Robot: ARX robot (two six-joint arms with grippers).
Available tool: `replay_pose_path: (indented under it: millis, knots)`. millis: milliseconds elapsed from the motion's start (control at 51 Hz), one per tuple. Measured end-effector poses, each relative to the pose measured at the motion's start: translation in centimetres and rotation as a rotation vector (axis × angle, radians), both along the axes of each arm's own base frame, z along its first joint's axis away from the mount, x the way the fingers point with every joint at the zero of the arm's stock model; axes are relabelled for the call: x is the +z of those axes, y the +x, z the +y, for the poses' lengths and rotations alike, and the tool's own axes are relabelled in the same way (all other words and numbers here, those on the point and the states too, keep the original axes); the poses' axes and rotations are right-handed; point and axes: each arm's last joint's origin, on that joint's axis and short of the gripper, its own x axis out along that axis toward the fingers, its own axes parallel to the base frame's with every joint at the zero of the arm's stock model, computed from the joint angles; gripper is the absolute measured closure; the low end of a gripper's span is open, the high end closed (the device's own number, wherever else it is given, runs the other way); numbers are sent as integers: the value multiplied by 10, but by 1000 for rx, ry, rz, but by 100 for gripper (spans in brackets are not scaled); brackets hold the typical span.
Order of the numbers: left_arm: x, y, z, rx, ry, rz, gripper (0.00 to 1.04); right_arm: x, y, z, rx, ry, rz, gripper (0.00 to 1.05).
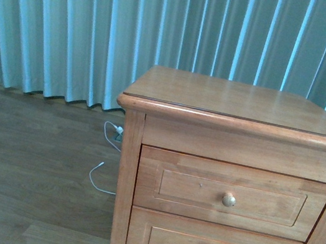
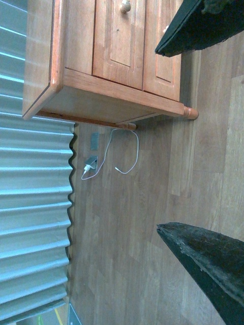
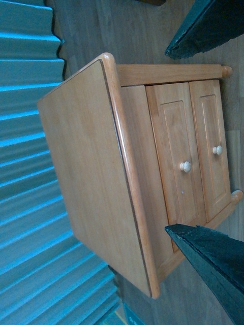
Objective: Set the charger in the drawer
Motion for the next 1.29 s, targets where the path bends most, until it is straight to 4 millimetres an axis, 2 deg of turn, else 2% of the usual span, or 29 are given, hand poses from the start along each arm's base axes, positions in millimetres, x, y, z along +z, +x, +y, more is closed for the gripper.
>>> replay_pose_path:
  millis: [137,235,353,647,1195,1293]
  knots:
    - [0,0,0,0,0,0,6,6,-33,-9,-11,5,-31,8]
    - [0,0,0,0,0,0,6,2,-54,-14,-37,-9,-60,8]
    - [0,0,0,0,0,0,6,-7,-66,-19,-48,-7,-53,8]
    - [0,0,0,0,0,0,6,-18,-70,-25,-72,6,-84,8]
    - [0,0,0,0,0,0,6,-19,-70,-26,-76,11,-81,8]
    - [0,0,0,0,0,0,6,-25,-72,-23,-73,-112,-85,22]
